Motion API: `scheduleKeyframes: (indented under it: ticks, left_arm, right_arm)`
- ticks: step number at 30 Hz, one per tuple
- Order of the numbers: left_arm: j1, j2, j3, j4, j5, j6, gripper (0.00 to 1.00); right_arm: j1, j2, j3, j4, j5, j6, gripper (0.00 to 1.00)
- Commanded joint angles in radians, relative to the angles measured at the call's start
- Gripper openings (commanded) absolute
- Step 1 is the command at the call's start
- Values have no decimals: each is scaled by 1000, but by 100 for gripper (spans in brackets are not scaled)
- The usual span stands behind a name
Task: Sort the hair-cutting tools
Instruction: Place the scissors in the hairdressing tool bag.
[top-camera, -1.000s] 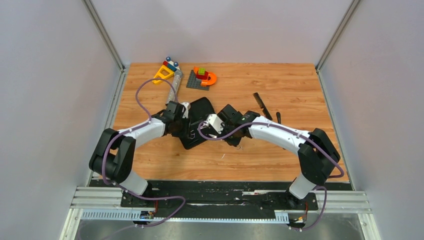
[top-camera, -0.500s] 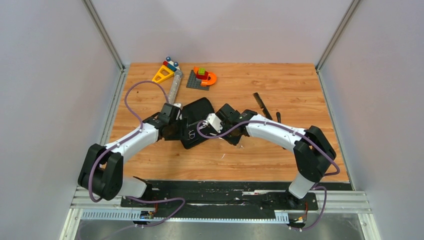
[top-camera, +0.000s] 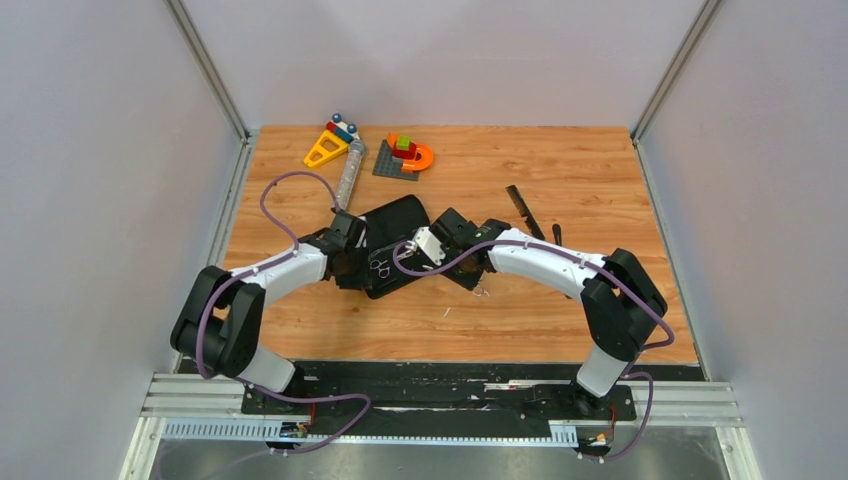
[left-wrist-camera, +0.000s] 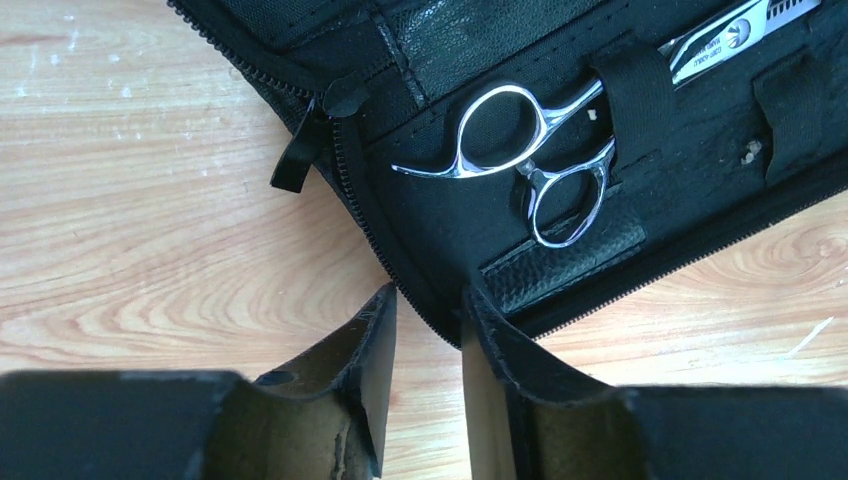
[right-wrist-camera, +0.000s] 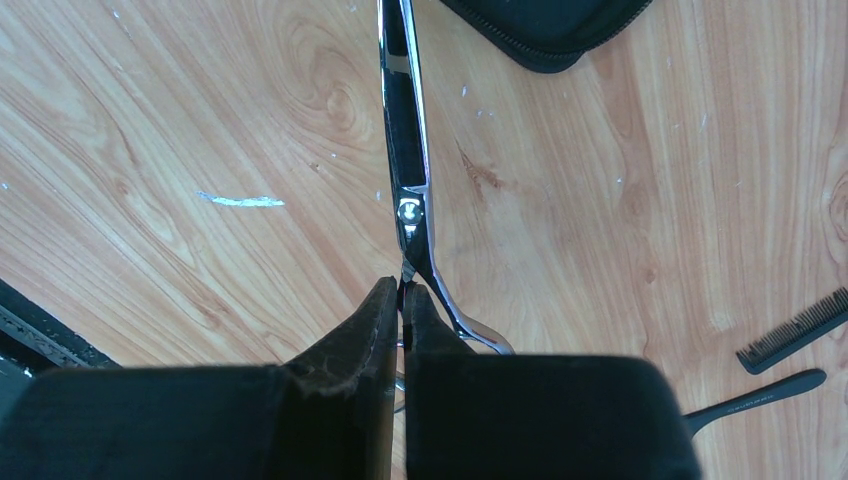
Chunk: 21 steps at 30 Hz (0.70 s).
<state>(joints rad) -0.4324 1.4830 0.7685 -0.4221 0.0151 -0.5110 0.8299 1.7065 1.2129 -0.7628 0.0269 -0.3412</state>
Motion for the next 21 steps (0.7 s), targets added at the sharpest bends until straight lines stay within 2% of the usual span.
scheduleKeyframes:
  ticks: [1, 7, 11, 16, 21]
  left_arm:
    - [-3, 45, 9, 7, -49, 40, 35]
    - [-4, 61, 40, 28, 35, 152, 18]
    - [-12, 60, 44, 50, 107, 208, 14]
    - [-42, 89, 81, 40, 151, 253, 13]
    - [-45, 102, 109, 28, 129, 260, 23]
  right_arm:
    - [3, -12, 23, 12, 24, 15, 0]
    - [9, -17, 23, -5, 25, 18, 0]
    - [20, -18, 23, -26, 28, 22, 0]
    - [37, -25, 15, -58, 14, 42, 0]
    - [37, -9, 10, -99, 13, 28, 0]
